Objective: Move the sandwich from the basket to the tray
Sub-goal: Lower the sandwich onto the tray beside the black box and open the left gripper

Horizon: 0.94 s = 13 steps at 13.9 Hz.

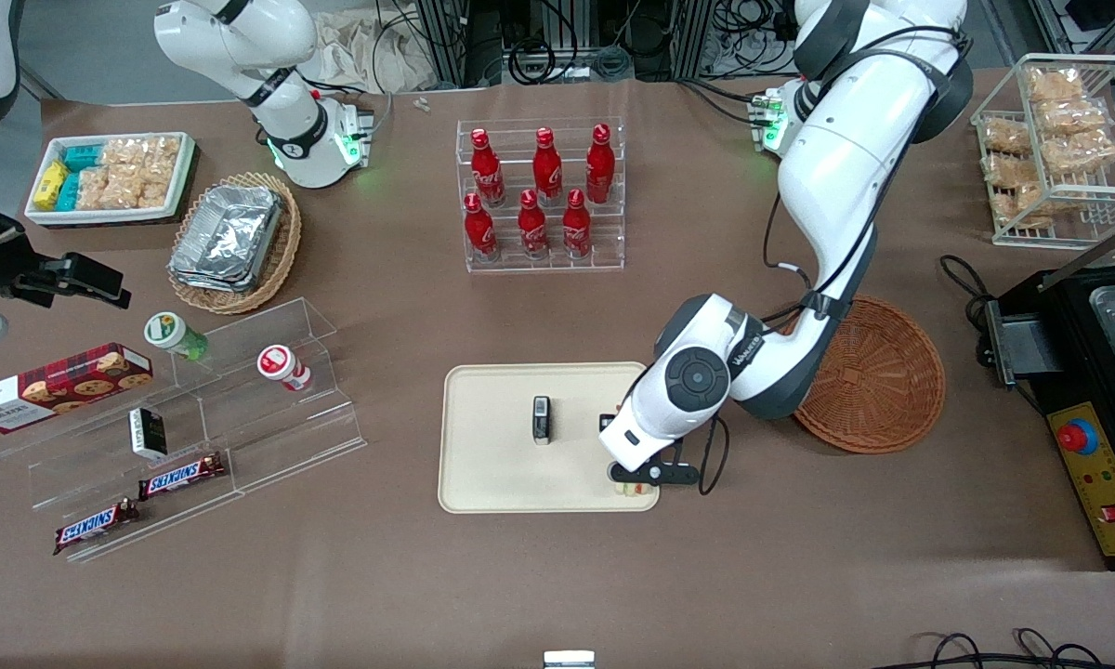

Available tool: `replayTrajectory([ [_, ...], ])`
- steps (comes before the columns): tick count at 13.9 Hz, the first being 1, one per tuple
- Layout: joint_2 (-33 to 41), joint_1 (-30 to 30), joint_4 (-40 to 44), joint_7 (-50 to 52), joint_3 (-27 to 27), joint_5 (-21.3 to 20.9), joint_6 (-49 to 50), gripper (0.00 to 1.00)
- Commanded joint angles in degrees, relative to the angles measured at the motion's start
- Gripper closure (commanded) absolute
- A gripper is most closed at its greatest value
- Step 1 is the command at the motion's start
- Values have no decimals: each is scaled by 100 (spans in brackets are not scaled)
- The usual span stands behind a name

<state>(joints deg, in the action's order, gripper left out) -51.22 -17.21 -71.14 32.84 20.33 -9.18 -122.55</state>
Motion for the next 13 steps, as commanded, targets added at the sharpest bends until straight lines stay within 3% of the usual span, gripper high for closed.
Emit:
replayTrajectory([
  [1, -265, -142, 258, 143, -65, -285, -67, 96],
  [4, -318, -142, 249, 161, -65, -286, -76, 91],
  [6, -318, -142, 249, 301, -65, -286, -76, 81],
  [7, -318, -142, 258, 328, -56, -286, -85, 70],
  [8, -327, -142, 258, 398, -56, -278, -137, 41],
  [11, -336, -142, 258, 504, -65, -286, -296, 13],
  [13, -327, -142, 258, 504, -56, -286, -296, 4],
])
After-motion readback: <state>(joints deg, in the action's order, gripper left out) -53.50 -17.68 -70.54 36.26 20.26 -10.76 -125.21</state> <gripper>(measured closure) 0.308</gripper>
